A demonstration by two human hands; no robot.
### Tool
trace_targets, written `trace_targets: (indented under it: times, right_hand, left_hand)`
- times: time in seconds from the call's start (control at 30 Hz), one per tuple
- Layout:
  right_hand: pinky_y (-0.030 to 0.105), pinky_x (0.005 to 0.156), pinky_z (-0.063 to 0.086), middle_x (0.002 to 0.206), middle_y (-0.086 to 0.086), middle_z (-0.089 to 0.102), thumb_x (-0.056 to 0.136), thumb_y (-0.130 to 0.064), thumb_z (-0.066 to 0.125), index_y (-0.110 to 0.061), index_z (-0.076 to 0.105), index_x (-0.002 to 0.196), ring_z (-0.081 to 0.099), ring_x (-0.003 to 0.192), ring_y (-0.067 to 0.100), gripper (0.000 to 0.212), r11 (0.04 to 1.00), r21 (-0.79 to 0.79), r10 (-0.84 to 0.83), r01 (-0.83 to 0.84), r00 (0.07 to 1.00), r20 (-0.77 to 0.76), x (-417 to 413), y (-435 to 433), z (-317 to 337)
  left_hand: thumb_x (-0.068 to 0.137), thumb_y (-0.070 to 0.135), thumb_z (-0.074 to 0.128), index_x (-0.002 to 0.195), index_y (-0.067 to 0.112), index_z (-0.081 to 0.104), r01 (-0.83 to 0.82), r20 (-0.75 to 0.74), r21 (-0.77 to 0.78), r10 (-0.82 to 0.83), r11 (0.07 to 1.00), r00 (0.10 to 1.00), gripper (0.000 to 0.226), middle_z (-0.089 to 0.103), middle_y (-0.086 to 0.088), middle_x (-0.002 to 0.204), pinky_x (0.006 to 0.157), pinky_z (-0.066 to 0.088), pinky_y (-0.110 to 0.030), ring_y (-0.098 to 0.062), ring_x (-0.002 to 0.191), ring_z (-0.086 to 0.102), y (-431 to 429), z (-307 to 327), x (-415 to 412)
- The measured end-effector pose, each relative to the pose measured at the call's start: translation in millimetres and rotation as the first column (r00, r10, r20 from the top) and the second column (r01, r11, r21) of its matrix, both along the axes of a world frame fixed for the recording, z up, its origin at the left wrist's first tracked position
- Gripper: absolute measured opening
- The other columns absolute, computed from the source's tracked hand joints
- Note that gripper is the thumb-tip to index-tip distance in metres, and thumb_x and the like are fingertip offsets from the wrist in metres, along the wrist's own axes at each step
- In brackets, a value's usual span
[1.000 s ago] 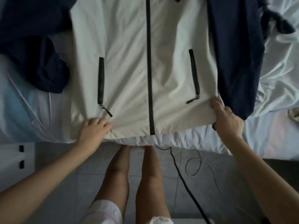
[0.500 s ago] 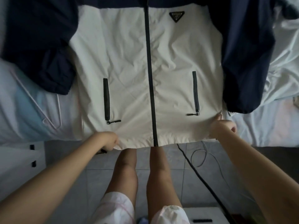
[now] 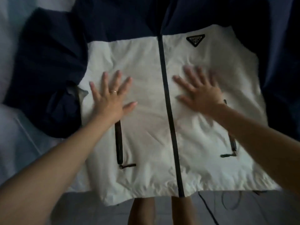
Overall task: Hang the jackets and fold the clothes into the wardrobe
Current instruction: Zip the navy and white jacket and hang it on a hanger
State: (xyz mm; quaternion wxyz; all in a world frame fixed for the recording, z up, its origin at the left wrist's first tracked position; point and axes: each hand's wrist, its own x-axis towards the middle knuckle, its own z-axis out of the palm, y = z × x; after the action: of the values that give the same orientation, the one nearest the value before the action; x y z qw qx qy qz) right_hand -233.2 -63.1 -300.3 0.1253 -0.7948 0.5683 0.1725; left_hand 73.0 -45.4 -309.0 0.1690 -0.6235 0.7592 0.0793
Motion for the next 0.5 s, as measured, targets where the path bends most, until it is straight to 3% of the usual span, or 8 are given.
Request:
trace_targets:
  times: [0.07,0.13,0.27,0.3,0.33,0.4,0.47,0.5]
  right_hand:
    - [0.065,0.108,-0.008,0.152,-0.011,-0.025,0.082,-0.079,0.012,-0.047,-0.019,0.144,-0.011,0.146,0.035,0.076,0.968,0.004,-0.251,0.251,0.967,-0.048,-41,2,-8]
    - [0.067,0.107,-0.008,0.156,-0.009,-0.023,0.082,-0.080,0.017,-0.044,-0.015,0.147,-0.012,0.146,0.033,0.081,0.903,0.041,-0.426,0.428,0.904,-0.045,-50,11,-2]
    - [0.073,0.107,-0.004,0.159,-0.001,-0.018,0.085,-0.074,0.019,-0.025,-0.006,0.153,-0.016,0.146,0.029,0.088,0.655,0.101,-0.753,0.749,0.658,0.004,-12,1,24]
    - [0.072,0.106,-0.010,0.159,0.001,-0.019,0.086,-0.073,0.016,-0.023,-0.006,0.153,-0.017,0.145,0.029,0.087,0.689,0.069,-0.724,0.721,0.689,0.025,2,-2,25]
    - [0.070,0.103,-0.016,0.158,0.000,-0.020,0.088,-0.071,0.015,-0.025,-0.007,0.152,-0.018,0.145,0.029,0.082,0.792,0.006,-0.609,0.610,0.790,0.068,18,-9,26]
    - [0.070,0.102,-0.010,0.160,-0.002,-0.006,0.091,-0.065,0.016,-0.030,0.002,0.152,-0.005,0.146,0.033,0.072,0.970,-0.112,-0.200,0.216,0.970,0.135,54,-31,25]
    - [0.075,0.101,0.005,0.161,-0.002,0.008,0.088,-0.063,0.017,-0.036,0.013,0.150,0.007,0.146,0.036,0.068,0.984,-0.142,0.122,-0.111,0.990,0.075,82,-61,22]
    - [0.077,0.101,0.008,0.161,-0.004,0.005,0.087,-0.064,0.015,-0.039,0.010,0.150,0.006,0.146,0.037,0.068,0.972,-0.120,0.206,-0.203,0.978,0.017,88,-84,20]
  left_hand:
    - [0.080,0.076,0.010,0.148,0.035,-0.019,-0.023,0.017,0.014,0.023,1.000,1.000,0.084,-0.019,-0.002,0.158,0.107,-0.010,-0.064,-0.038,0.144,-0.015,-4,-9,38]
    - [0.080,0.075,0.012,0.148,0.035,-0.017,-0.056,-0.009,0.061,0.057,0.997,0.998,0.083,-0.017,-0.002,0.159,0.110,-0.007,-0.063,-0.035,0.144,-0.016,-7,-5,47]
    - [0.088,0.060,0.042,0.149,0.035,-0.011,-0.246,-0.131,0.113,0.260,0.963,0.957,0.085,-0.018,-0.001,0.159,0.109,-0.003,-0.069,-0.032,0.144,-0.019,-8,18,19]
    - [0.086,0.058,0.049,0.149,0.038,-0.010,-0.271,-0.180,0.120,0.289,0.955,0.940,0.088,-0.018,0.000,0.159,0.106,-0.003,-0.071,-0.031,0.144,-0.019,-10,23,10]
    - [0.084,0.058,0.052,0.146,0.043,-0.013,-0.249,-0.218,0.112,0.268,0.962,0.938,0.091,-0.020,0.001,0.158,0.103,-0.005,-0.073,-0.030,0.144,-0.021,-19,29,1]
    - [0.079,0.068,0.051,0.139,0.049,-0.025,-0.100,-0.228,0.050,0.109,0.994,0.968,0.098,-0.030,0.004,0.154,0.100,-0.011,-0.074,-0.030,0.142,-0.027,-49,35,-13]
    - [0.071,0.082,0.043,0.138,0.048,-0.030,0.012,-0.165,0.050,-0.003,0.999,0.986,0.105,-0.036,0.005,0.152,0.099,-0.010,-0.077,-0.031,0.140,-0.030,-89,42,-21]
    - [0.065,0.087,0.039,0.139,0.047,-0.029,-0.020,-0.149,0.062,0.029,0.998,0.988,0.108,-0.035,0.005,0.152,0.099,-0.008,-0.077,-0.031,0.141,-0.028,-112,39,-18]
